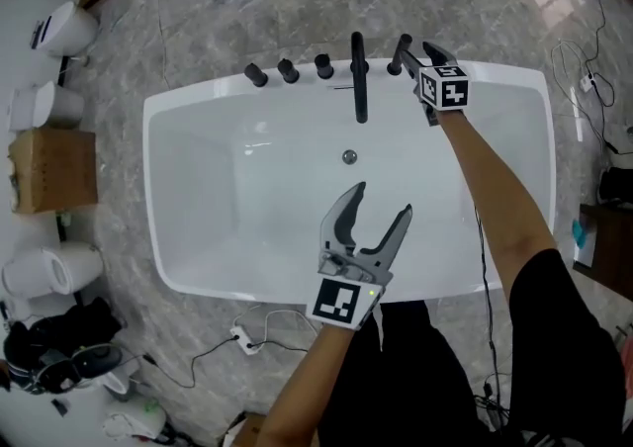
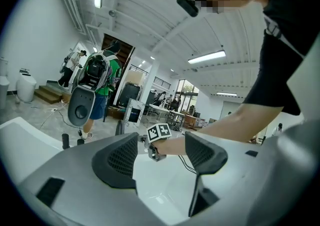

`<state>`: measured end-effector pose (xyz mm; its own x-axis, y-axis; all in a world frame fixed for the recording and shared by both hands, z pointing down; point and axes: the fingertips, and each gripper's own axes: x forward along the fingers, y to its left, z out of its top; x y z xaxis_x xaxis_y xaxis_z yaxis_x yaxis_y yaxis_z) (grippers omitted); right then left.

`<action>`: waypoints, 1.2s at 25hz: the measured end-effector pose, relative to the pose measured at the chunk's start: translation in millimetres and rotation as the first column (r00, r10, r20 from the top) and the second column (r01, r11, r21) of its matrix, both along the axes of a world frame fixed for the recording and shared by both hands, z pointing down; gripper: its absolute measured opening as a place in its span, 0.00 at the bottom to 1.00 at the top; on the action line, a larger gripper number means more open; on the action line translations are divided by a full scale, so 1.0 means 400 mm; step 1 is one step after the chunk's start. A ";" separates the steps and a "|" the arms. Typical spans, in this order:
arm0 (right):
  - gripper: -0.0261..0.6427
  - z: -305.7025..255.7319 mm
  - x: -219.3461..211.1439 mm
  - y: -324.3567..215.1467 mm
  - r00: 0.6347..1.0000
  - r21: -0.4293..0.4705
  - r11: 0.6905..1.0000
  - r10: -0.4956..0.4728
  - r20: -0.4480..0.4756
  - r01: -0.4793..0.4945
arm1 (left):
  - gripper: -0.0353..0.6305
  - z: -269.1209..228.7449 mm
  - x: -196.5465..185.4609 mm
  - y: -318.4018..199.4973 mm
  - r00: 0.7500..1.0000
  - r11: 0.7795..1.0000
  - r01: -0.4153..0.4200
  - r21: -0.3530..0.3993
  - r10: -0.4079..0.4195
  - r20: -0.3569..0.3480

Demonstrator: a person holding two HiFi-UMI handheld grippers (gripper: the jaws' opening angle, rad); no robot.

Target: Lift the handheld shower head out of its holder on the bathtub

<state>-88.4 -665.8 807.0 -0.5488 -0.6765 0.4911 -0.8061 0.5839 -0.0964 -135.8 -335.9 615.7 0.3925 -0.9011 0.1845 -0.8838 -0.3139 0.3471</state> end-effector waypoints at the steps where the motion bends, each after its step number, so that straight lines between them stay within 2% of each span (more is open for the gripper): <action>1: 0.37 0.000 0.001 -0.005 1.000 -0.001 1.000 0.001 0.005 -0.001 | 0.47 0.011 0.011 0.006 1.000 1.000 -0.009 -0.008 0.009 -0.001; 6: 0.37 -0.011 -0.037 -0.008 0.998 0.025 0.998 -0.058 0.010 0.058 | 0.47 0.045 0.055 0.043 0.999 0.999 -0.030 -0.031 0.029 -0.027; 10: 0.37 0.001 -0.043 -0.020 0.998 0.020 0.998 -0.059 -0.004 0.059 | 0.47 0.067 0.086 0.079 0.998 0.997 -0.046 -0.057 0.043 -0.046; 19: 0.37 0.034 -0.064 -0.044 0.999 0.003 0.999 -0.047 -0.023 0.047 | 0.47 0.074 0.059 0.102 0.998 0.998 -0.019 -0.064 0.016 -0.054; 22: 0.33 0.041 -0.074 -0.039 0.998 0.013 0.999 -0.045 -0.040 0.046 | 0.47 0.081 0.050 0.113 0.998 0.997 -0.003 -0.073 -0.002 -0.062; 24: 0.23 0.043 -0.080 -0.034 0.997 0.024 0.998 -0.052 -0.063 0.054 | 0.47 0.083 0.044 0.119 0.998 0.997 -0.001 -0.076 -0.004 -0.061; 30: 0.23 0.048 -0.085 -0.033 0.995 0.022 0.998 -0.054 -0.083 0.056 | 0.47 0.076 0.027 0.124 0.998 0.997 0.019 -0.070 -0.022 -0.052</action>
<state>-122.4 -679.0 826.0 -0.5441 -0.6584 0.5201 -0.7772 0.6290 -0.0168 -125.1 -286.3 646.2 0.3848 -0.8947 0.2267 -0.8698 -0.2693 0.4135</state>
